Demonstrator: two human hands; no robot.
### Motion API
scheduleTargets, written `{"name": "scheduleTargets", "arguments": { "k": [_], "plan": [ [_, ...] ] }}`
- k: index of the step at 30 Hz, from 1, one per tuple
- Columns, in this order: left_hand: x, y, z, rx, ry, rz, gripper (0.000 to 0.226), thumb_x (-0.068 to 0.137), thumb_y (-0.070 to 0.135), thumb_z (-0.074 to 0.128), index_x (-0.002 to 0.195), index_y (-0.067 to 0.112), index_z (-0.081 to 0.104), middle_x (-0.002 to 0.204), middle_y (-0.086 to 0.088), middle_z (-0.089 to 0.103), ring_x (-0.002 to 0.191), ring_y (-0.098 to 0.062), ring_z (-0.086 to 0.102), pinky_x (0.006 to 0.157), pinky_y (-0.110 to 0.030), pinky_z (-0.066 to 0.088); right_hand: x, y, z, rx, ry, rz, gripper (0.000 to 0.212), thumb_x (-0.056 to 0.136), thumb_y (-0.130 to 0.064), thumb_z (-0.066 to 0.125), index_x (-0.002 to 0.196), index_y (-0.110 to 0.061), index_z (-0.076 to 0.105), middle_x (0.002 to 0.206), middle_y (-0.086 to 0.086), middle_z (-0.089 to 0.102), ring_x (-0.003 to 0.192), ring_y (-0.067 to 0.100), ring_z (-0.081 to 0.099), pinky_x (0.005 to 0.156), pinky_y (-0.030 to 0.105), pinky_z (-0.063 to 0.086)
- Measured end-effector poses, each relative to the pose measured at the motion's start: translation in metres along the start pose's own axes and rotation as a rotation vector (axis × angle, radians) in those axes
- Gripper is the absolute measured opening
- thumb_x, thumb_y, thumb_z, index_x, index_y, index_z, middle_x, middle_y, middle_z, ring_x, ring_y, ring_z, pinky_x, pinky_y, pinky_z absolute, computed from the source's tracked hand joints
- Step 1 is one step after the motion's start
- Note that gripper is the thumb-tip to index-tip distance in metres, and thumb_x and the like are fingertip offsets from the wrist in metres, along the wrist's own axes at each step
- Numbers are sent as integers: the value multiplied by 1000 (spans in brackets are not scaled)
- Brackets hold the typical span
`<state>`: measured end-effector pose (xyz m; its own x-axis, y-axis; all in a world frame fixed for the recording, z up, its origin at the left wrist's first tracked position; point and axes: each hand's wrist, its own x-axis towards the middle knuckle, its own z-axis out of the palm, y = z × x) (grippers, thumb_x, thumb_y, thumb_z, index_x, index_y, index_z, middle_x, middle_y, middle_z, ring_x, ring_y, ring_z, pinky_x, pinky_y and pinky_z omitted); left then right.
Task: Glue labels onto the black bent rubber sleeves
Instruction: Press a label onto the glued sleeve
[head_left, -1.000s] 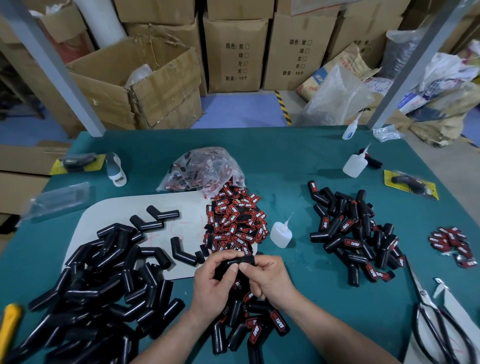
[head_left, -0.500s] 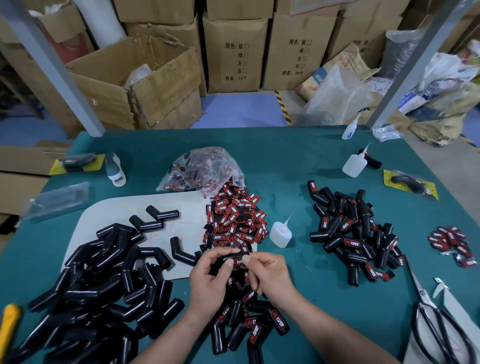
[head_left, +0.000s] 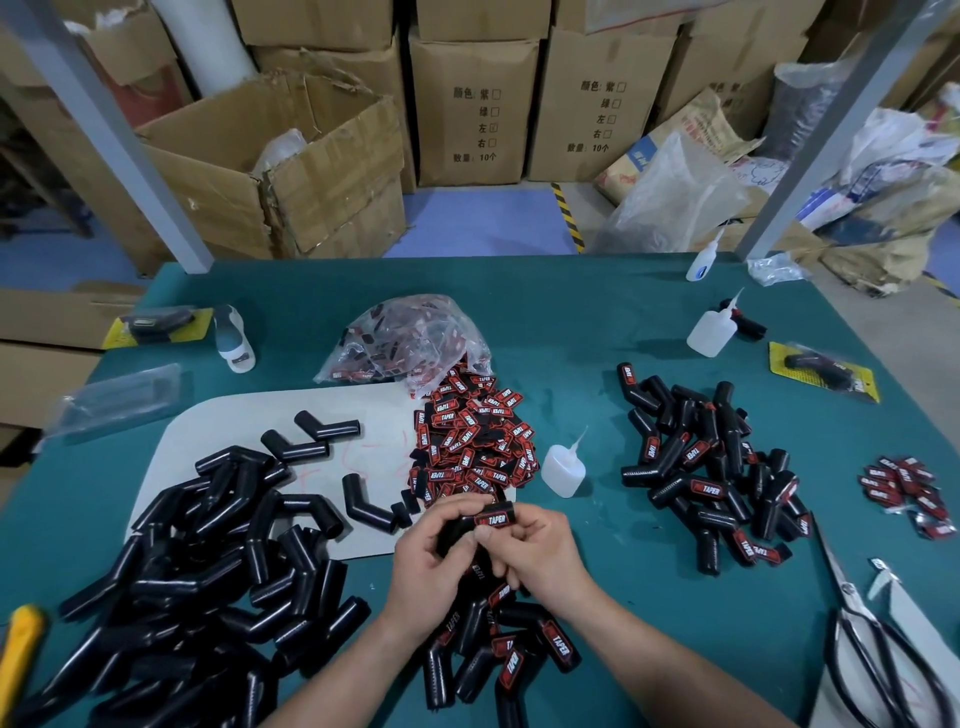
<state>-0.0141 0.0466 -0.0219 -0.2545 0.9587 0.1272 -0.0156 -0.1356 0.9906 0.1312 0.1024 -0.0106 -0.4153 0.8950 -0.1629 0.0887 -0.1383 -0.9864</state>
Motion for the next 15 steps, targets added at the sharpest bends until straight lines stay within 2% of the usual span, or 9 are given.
{"name": "scheduleTargets", "arguments": {
  "k": [4, 9, 12, 15],
  "plan": [
    [0, -2, -1, -51, -16, -3, 40, 82, -9, 50, 112, 5, 70, 122, -3, 73, 119, -23, 66, 102, -26, 50, 0, -3, 0, -37, -6, -11, 19, 84, -39, 75, 75, -22, 73, 49, 2, 59, 37, 11, 45, 39, 18, 37],
    [-2, 0, -1, -92, 9, -16, 32, 87, 14, 56, 113, 4, 72, 122, -10, 73, 118, -28, 67, 102, -31, 51, -2, -4, 1, -31, -5, -19, 19, 85, -38, 74, 74, -23, 70, 47, 0, 56, 40, 11, 45, 42, 21, 39],
    [1, -3, -1, -63, 69, -66, 20, 90, 7, 62, 106, 6, 74, 115, -9, 76, 111, -25, 70, 97, -29, 54, -1, -5, -2, -69, -62, -14, 18, 91, -36, 69, 85, -19, 71, 52, 1, 59, 43, 12, 47, 45, 22, 40],
    [2, -5, 0, -20, 135, -93, 15, 86, 10, 67, 98, 14, 77, 106, -5, 78, 104, -19, 72, 94, -28, 56, -3, -4, -2, -113, -96, -33, 30, 95, -35, 64, 95, -5, 69, 55, 0, 62, 44, 12, 48, 45, 23, 39]
  ]
}}
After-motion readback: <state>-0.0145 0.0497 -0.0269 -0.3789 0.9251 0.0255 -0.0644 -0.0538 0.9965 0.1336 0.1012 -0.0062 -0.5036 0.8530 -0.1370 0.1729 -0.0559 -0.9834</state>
